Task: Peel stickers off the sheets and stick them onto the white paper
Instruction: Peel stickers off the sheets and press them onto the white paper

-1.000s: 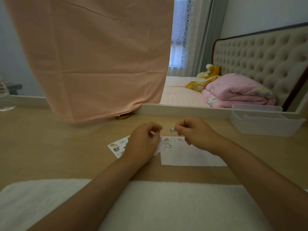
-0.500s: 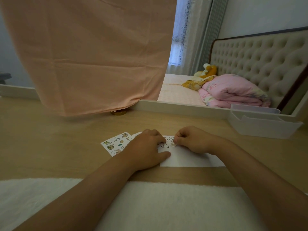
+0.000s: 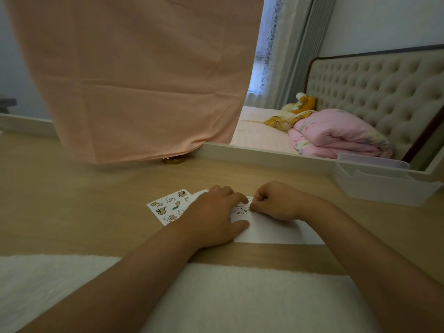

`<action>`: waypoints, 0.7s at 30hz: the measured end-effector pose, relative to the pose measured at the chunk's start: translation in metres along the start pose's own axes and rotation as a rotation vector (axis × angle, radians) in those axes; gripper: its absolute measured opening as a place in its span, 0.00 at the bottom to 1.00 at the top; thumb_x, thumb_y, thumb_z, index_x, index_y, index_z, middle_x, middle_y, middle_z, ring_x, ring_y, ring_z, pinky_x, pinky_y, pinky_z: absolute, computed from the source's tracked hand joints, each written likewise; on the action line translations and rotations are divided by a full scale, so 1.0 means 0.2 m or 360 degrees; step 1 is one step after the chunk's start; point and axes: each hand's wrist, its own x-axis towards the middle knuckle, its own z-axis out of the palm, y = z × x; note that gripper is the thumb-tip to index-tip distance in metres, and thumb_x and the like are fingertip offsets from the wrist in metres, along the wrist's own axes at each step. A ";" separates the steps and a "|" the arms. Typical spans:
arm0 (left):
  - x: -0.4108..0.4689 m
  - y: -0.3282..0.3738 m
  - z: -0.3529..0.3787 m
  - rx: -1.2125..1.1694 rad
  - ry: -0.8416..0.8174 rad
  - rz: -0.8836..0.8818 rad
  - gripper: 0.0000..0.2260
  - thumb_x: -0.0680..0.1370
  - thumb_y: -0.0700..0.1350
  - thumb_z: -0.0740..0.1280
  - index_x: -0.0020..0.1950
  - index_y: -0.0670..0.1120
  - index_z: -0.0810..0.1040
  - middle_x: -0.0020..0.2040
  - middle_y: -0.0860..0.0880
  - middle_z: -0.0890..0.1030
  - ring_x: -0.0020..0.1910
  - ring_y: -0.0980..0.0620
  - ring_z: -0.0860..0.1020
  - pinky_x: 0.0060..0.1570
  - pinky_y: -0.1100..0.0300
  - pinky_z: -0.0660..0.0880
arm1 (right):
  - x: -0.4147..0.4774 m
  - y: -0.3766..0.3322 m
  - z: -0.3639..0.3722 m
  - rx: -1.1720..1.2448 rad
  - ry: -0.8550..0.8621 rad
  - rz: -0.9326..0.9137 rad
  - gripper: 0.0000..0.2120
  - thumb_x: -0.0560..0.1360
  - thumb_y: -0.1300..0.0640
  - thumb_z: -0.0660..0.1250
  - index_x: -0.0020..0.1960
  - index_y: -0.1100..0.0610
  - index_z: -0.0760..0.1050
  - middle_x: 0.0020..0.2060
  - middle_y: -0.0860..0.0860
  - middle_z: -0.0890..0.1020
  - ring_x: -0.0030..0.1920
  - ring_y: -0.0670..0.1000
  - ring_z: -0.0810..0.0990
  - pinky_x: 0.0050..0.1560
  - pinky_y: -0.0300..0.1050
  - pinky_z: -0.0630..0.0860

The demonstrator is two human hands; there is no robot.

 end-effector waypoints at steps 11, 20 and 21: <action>-0.02 0.03 -0.01 0.0079 -0.0065 0.0048 0.17 0.81 0.58 0.61 0.70 0.62 0.72 0.64 0.56 0.70 0.64 0.56 0.66 0.60 0.57 0.65 | -0.05 0.09 0.05 0.0122 0.0332 -0.0058 0.09 0.76 0.51 0.71 0.54 0.44 0.74 0.44 0.44 0.79 0.47 0.47 0.78 0.50 0.45 0.75; -0.03 0.04 -0.01 0.0147 -0.0076 0.0014 0.17 0.82 0.58 0.60 0.70 0.61 0.72 0.64 0.56 0.71 0.62 0.56 0.68 0.59 0.58 0.67 | -0.20 0.08 0.09 -0.0519 0.0258 -0.0431 0.21 0.81 0.52 0.59 0.73 0.42 0.72 0.64 0.45 0.71 0.63 0.50 0.71 0.55 0.45 0.71; -0.04 0.05 -0.01 0.0164 -0.0083 0.0011 0.17 0.82 0.58 0.59 0.70 0.61 0.72 0.64 0.56 0.71 0.63 0.56 0.68 0.59 0.58 0.68 | -0.21 0.08 0.09 -0.0564 0.0243 -0.0427 0.22 0.81 0.52 0.58 0.74 0.42 0.70 0.66 0.46 0.70 0.65 0.51 0.69 0.57 0.46 0.71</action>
